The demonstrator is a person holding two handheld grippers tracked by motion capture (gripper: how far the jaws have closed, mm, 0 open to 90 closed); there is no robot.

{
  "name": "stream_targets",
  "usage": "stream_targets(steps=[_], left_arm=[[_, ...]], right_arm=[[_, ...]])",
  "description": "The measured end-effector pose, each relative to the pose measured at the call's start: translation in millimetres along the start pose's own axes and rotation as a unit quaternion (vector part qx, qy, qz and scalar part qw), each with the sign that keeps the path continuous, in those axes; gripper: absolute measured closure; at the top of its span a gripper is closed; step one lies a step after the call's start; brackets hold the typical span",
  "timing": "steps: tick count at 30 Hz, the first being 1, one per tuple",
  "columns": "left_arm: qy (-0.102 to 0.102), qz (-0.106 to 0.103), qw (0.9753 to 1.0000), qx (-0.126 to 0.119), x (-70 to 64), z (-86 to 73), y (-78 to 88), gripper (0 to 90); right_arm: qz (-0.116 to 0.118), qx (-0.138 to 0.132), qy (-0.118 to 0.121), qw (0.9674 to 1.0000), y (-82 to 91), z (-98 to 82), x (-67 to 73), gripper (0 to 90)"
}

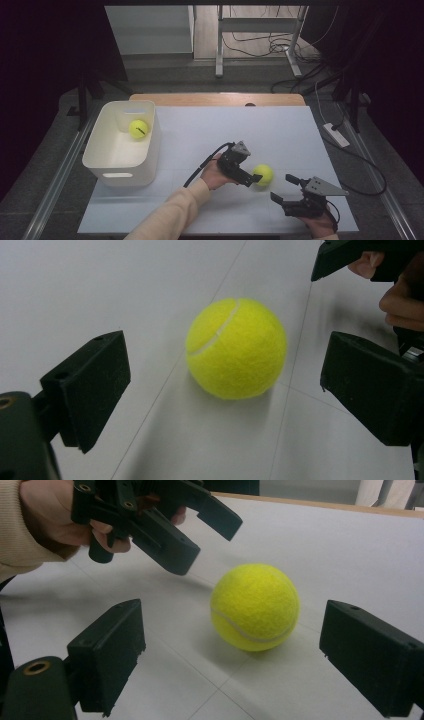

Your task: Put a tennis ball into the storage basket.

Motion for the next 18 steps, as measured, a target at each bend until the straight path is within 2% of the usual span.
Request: stream_targets(steps=[5, 9, 18], left_arm=[[-0.009, -0.001, 0.9999, 0.007, -2.2, 0.6, -8.7, 6.7], [-0.005, 0.003, 1.0000, 0.007, -2.1, 0.4, -14.1, 6.6], [-0.004, -0.002, 1.0000, 0.007, -3.4, 1.2, -25.4, 7.0]], right_arm=[[0.001, 0.000, 0.000, 1.0000, -0.2, 0.1, 0.9, 10.9], [0.001, 0.000, 0.000, 1.0000, -0.3, 0.3, 0.5, 10.9], [0.001, 0.000, 0.002, 1.0000, -0.9, 0.7, 1.1, 10.9]])
Point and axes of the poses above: each handheld gripper's, and its own axes: y roughly backward along the jaws, z roughly out of its top, x roughly to its left, the point moved 3 cm from there along -y, roughly forward along the jaws, and after that the axes turned 5 degrees about x, right-handed, at the moved point
